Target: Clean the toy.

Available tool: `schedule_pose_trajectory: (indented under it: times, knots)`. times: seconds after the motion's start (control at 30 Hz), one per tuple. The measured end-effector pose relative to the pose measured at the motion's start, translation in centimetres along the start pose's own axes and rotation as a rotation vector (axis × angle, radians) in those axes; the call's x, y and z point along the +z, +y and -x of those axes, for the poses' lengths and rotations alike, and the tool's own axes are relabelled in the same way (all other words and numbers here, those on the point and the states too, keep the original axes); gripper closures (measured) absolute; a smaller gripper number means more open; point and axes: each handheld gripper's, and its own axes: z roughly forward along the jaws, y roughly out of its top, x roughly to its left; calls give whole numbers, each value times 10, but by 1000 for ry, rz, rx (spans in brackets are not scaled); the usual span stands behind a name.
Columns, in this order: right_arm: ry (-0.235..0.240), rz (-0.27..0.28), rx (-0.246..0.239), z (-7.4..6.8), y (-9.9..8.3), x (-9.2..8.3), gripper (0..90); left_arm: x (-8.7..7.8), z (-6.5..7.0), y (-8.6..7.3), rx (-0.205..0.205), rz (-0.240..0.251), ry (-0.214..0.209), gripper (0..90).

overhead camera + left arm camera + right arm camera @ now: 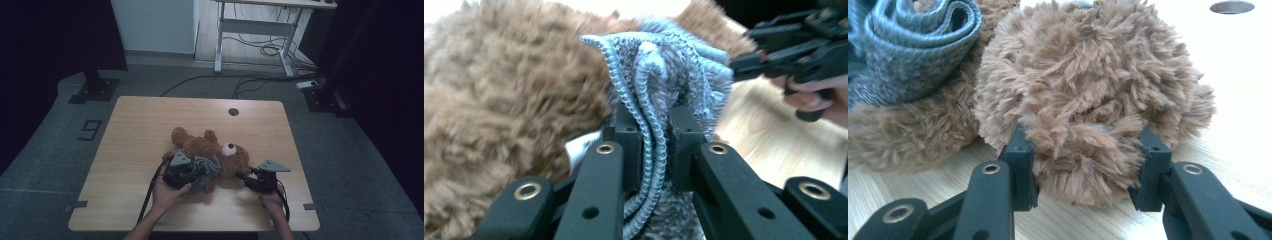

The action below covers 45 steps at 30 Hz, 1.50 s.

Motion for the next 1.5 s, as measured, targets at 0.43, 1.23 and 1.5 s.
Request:
schedule_pose_trajectory:
  times: [0.43,1.23,1.5]
  knots:
    - [-3,6,2,0,-1,0,552,31,54,43,88,32,-99,781]
    - [14,-9,-20,1,-2,-2,565,51,24,-5,10,-67,-61,785]
    - [21,-4,-18,2,-3,-1,564,25,-1,-11,-26,-60,-37,780]
